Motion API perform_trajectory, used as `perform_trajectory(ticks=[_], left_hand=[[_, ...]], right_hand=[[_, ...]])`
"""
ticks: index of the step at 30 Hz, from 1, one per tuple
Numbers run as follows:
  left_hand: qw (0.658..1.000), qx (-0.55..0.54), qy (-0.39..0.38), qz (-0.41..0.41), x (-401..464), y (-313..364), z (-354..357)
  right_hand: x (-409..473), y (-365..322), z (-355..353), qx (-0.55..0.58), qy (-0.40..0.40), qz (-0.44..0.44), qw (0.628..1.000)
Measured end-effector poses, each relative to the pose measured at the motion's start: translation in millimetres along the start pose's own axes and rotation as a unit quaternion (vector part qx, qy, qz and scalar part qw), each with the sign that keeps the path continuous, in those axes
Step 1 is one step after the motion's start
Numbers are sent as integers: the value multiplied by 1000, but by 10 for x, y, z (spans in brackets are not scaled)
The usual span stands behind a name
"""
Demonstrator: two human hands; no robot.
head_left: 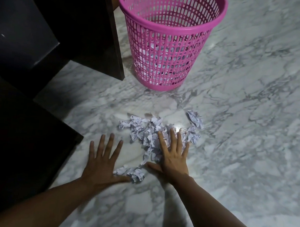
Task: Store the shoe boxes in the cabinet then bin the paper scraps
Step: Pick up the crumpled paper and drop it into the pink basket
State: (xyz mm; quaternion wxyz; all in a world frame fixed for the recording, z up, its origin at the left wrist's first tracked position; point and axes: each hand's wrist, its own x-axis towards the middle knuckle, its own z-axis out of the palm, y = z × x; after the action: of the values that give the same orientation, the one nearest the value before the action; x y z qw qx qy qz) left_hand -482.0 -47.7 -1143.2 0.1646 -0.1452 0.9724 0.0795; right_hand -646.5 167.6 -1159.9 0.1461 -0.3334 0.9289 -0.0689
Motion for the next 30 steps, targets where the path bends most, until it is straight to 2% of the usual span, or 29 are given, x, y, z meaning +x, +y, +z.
perform_trajectory(ticks=[4, 6, 10, 15, 19, 22, 24, 30], left_hand=[[999, -19, 51, 6, 417, 374, -119], [997, -32, 75, 14, 568, 481, -156], [996, -51, 70, 32, 789, 550, -228], [991, -31, 103, 83, 863, 598, -227], [985, -69, 121, 102, 867, 670, -268], [980, -142, 112, 88, 856, 670, -432], [974, -160, 137, 84, 867, 648, -570], [947, -275, 151, 69, 851, 598, -1172]], right_hand=[[3, -4, -16, -5, -23, 7, 1000], [2, 30, -34, -19, -7, 6, 1000], [76, 142, -48, -35, 14, -20, 999], [109, 155, -129, 25, 23, -67, 997], [80, 195, -255, 119, 65, -55, 989], [51, 235, -440, 196, 107, -31, 974], [67, 270, -572, 233, 162, -22, 959], [290, 193, -1153, 390, 251, -9, 886]])
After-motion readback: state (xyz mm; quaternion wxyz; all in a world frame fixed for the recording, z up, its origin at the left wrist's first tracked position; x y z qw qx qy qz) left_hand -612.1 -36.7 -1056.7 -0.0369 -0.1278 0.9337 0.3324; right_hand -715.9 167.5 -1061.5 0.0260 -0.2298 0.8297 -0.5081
